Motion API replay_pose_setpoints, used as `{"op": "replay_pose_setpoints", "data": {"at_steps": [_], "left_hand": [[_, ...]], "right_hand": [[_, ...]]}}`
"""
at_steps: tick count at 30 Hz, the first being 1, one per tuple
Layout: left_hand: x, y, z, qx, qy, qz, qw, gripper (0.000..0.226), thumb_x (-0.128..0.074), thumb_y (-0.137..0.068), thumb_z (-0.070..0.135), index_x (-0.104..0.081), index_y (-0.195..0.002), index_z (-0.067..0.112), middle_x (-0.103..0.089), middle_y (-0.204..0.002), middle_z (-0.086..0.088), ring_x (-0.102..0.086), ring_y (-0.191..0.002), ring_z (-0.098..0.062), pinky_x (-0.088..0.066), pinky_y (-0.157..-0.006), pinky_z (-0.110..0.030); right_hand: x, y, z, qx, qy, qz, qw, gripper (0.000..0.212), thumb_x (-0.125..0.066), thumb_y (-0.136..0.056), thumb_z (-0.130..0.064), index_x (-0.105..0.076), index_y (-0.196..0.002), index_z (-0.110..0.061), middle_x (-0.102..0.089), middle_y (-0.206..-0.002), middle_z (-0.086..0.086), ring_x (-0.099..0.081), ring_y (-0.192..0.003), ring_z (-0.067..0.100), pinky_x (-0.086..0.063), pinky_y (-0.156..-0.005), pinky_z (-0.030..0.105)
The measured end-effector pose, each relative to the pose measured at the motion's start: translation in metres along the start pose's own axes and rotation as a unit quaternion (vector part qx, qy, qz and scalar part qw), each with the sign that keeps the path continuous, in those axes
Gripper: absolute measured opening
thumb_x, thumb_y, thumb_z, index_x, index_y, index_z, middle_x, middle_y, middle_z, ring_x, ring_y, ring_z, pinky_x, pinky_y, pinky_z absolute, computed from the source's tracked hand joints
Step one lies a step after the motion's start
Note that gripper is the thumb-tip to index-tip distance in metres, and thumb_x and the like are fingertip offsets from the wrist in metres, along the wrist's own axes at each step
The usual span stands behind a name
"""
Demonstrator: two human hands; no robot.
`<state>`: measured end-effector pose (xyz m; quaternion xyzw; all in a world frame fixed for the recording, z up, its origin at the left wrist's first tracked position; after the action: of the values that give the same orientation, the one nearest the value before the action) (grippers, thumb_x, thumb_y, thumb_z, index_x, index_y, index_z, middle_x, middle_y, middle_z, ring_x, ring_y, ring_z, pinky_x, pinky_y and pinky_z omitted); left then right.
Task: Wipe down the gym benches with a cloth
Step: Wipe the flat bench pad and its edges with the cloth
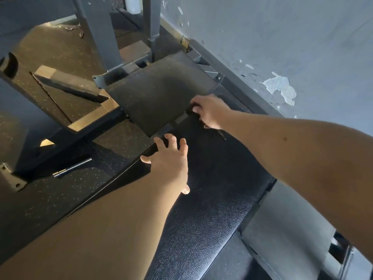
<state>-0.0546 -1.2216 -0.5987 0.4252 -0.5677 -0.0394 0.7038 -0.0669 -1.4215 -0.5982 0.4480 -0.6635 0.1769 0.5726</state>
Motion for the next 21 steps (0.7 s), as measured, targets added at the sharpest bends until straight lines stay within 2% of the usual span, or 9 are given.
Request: {"op": "replay_pose_setpoints", "data": {"at_steps": [2, 3, 6, 8, 11, 14, 17, 19, 21], "left_hand": [[0.001, 0.001, 0.000, 0.000, -0.001, 0.004, 1.000, 0.145, -0.088, -0.062, 0.065, 0.010, -0.161, 0.025, 0.008, -0.165, -0.018, -0.003, -0.153, -0.050, -0.040, -0.106, -0.071], [0.001, 0.002, -0.001, 0.001, -0.002, 0.003, 1.000, 0.145, -0.089, -0.062, 0.064, 0.010, -0.161, 0.025, 0.008, -0.165, -0.019, -0.003, -0.152, -0.050, -0.040, -0.106, -0.071], [0.002, 0.003, 0.000, 0.000, 0.007, 0.002, 1.000, 0.145, -0.090, -0.063, 0.061, 0.011, -0.161, 0.024, 0.008, -0.165, -0.018, -0.002, -0.152, -0.050, -0.040, -0.106, -0.071], [0.002, 0.003, -0.001, 0.002, 0.012, -0.002, 1.000, 0.146, -0.091, -0.062, 0.059, 0.011, -0.161, 0.024, 0.009, -0.165, -0.018, 0.000, -0.152, -0.050, -0.039, -0.106, -0.072], [0.001, 0.003, -0.001, 0.000, 0.020, -0.004, 1.000, 0.146, -0.091, -0.063, 0.058, 0.011, -0.161, 0.024, 0.010, -0.165, -0.018, 0.001, -0.152, -0.050, -0.038, -0.106, -0.072], [0.000, 0.003, -0.002, -0.002, 0.014, 0.003, 1.000, 0.146, -0.091, -0.063, 0.059, 0.011, -0.161, 0.023, 0.009, -0.164, -0.018, 0.001, -0.152, -0.050, -0.039, -0.105, -0.072], [-0.001, 0.003, 0.000, 0.002, 0.021, 0.001, 1.000, 0.147, -0.093, -0.061, 0.057, 0.010, -0.161, 0.023, 0.010, -0.164, -0.018, 0.002, -0.152, -0.051, -0.038, -0.105, -0.073], [0.000, 0.003, 0.002, 0.007, 0.027, 0.000, 1.000, 0.148, -0.094, -0.061, 0.055, 0.010, -0.161, 0.023, 0.010, -0.164, -0.018, 0.003, -0.152, -0.051, -0.037, -0.105, -0.074], [0.001, 0.006, 0.001, 0.006, 0.032, -0.001, 0.999, 0.147, -0.093, -0.062, 0.054, 0.010, -0.161, 0.023, 0.011, -0.164, -0.018, 0.005, -0.152, -0.051, -0.035, -0.106, -0.075]], "right_hand": [[0.005, -0.012, 0.001, -0.050, 0.048, -0.003, 0.998, 0.027, -0.042, -0.107, -0.021, -0.057, -0.129, -0.019, -0.059, -0.116, 0.006, -0.054, -0.120, 0.033, -0.037, -0.110, 0.041], [0.002, -0.015, -0.004, -0.053, 0.057, -0.004, 0.997, 0.025, -0.041, -0.107, -0.019, -0.056, -0.127, -0.017, -0.059, -0.116, 0.005, -0.051, -0.123, 0.034, -0.034, -0.110, 0.040], [-0.015, -0.005, -0.025, -0.006, 0.023, -0.012, 1.000, 0.016, -0.046, -0.105, -0.023, -0.059, -0.115, -0.020, -0.063, -0.109, 0.009, -0.058, -0.105, 0.034, -0.045, -0.086, 0.038], [-0.027, 0.013, -0.038, 0.044, -0.038, -0.007, 0.998, 0.016, -0.046, -0.105, -0.023, -0.061, -0.112, -0.020, -0.061, -0.102, 0.005, -0.058, -0.096, 0.029, -0.043, -0.079, 0.035], [-0.028, 0.026, -0.036, 0.086, -0.045, -0.010, 0.995, 0.024, -0.047, -0.106, -0.023, -0.059, -0.126, -0.020, -0.060, -0.112, 0.006, -0.054, -0.103, 0.026, -0.042, -0.087, 0.036], [-0.018, 0.011, -0.019, 0.052, 0.033, 0.011, 0.998, 0.025, -0.049, -0.105, -0.020, -0.059, -0.128, -0.016, -0.063, -0.123, 0.010, -0.052, -0.118, 0.031, -0.035, -0.104, 0.038], [-0.022, 0.009, -0.019, -0.002, 0.005, 0.052, 0.999, 0.017, -0.050, -0.104, -0.019, -0.060, -0.118, -0.015, -0.060, -0.121, 0.009, -0.050, -0.119, 0.031, -0.035, -0.103, 0.040], [-0.031, 0.019, -0.027, 0.002, -0.029, 0.061, 0.998, 0.012, -0.052, -0.103, -0.020, -0.060, -0.112, -0.017, -0.060, -0.119, 0.006, -0.050, -0.117, 0.030, -0.040, -0.099, 0.042], [-0.036, 0.033, -0.035, 0.031, -0.049, 0.048, 0.997, 0.014, -0.052, -0.103, -0.018, -0.061, -0.115, -0.017, -0.061, -0.123, 0.004, -0.051, -0.119, 0.029, -0.042, -0.099, 0.042]]}}
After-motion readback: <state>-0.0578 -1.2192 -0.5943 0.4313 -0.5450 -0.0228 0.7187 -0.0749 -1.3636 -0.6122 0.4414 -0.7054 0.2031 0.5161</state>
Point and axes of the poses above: each hand's wrist, its own y-axis away from the middle knuckle, its own x-axis out of the back of the hand, z = x × y, the point moved 1 cm from there along -y, towards the middle knuckle
